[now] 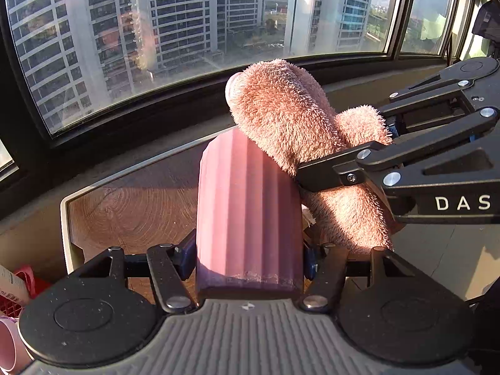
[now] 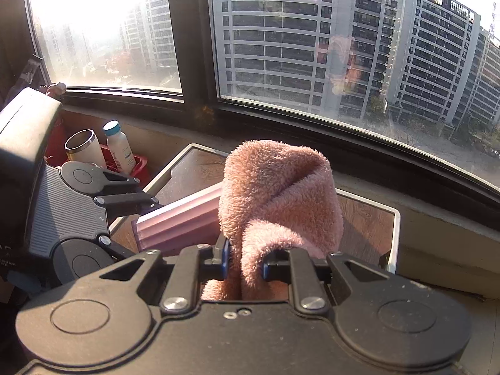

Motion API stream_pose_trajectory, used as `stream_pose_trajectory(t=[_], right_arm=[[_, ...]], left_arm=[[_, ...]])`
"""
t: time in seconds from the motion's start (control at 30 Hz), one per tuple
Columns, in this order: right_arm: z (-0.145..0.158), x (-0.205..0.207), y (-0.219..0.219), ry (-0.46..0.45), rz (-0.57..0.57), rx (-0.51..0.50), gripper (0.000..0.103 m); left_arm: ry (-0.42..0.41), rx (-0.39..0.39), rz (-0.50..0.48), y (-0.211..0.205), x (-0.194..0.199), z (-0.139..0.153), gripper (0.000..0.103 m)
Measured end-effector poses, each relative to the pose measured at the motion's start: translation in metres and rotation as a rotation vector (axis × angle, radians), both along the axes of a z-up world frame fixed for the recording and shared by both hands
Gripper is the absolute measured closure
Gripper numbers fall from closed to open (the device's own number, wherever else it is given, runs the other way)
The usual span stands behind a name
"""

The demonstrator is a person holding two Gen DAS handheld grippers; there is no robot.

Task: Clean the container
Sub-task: 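Keep rubbing the towel over the cup with the right tool, then wipe the cup's outer wall again with the towel in the right tool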

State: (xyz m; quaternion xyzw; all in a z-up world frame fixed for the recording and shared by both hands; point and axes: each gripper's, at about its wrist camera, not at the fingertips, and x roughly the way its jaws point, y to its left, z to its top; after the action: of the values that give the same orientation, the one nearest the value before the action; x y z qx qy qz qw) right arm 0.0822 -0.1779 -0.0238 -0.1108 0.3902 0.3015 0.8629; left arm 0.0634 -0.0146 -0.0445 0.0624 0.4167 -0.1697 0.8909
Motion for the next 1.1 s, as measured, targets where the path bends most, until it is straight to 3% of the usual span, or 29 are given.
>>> stream_pose_trajectory(t=[0.33,0.53,0.73,0.87,1.1], right_arm=[[0.001,0.013,-0.014,-0.033,-0.102,-0.028,0.086],[0.003,0.016,-0.019,-0.046,-0.151,-0.022,0.086],[0.010,0.009,-0.014,-0.005,-0.070,0.068,0.086],[0.009,0.002,-0.005,0.011,-0.010,0.071,0.086],[0.006,0.003,-0.006,0.009,-0.023,0.038,0.086]], left_arm=[[-0.011,-0.010,-0.045,-0.003,-0.003,0.001,0.041],[-0.013,0.022,-0.049,-0.006,-0.001,-0.004,0.041],[-0.002,0.035,-0.006,-0.001,0.003,-0.006,0.041],[-0.006,0.033,-0.012,-0.002,0.003,-0.005,0.041],[-0.017,0.005,-0.026,-0.001,0.001,-0.002,0.041]])
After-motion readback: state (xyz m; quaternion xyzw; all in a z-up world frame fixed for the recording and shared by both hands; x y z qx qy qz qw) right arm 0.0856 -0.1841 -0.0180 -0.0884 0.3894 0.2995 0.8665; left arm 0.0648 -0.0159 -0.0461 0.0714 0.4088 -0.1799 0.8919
